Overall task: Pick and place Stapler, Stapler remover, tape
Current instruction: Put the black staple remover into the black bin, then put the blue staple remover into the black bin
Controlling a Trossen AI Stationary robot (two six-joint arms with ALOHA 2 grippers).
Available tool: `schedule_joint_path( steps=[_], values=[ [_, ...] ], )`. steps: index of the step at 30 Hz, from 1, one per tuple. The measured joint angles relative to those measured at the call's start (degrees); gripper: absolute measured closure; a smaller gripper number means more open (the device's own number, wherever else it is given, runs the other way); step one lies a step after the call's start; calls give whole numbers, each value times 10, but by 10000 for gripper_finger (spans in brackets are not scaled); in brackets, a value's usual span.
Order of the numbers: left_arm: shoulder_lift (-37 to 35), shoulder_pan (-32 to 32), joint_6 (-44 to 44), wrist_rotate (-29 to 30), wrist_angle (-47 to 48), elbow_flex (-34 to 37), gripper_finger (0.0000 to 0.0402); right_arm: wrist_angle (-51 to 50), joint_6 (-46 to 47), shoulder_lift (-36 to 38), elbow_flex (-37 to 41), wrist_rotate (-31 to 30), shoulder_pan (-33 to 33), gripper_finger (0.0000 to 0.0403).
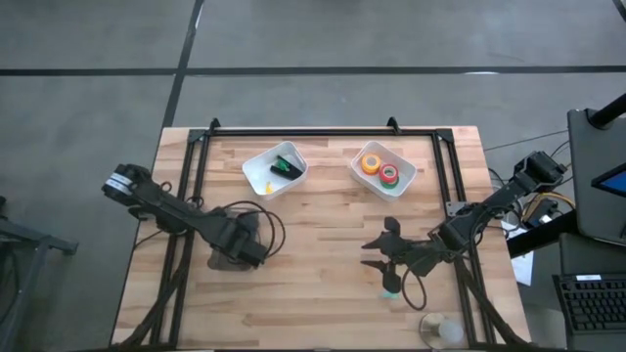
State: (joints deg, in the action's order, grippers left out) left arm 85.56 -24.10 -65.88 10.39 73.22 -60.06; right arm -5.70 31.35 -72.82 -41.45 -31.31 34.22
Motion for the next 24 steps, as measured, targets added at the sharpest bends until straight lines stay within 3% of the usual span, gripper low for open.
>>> schedule_joint_path(
  steps=[8,16,20,24],
  values=[
    [0,0,-14,-24,-21,47,383,0,0,0,3,0,0,213],
    [-3,0,-17,23,-23,37,367,0,0,0,4,0,0,213],
    [-8,0,-20,80,-25,17,332,-1,0,0,4,0,0,213],
    [-15,0,-9,98,-25,1,280,-1,2,0,4,3,0,213]
  ],
)
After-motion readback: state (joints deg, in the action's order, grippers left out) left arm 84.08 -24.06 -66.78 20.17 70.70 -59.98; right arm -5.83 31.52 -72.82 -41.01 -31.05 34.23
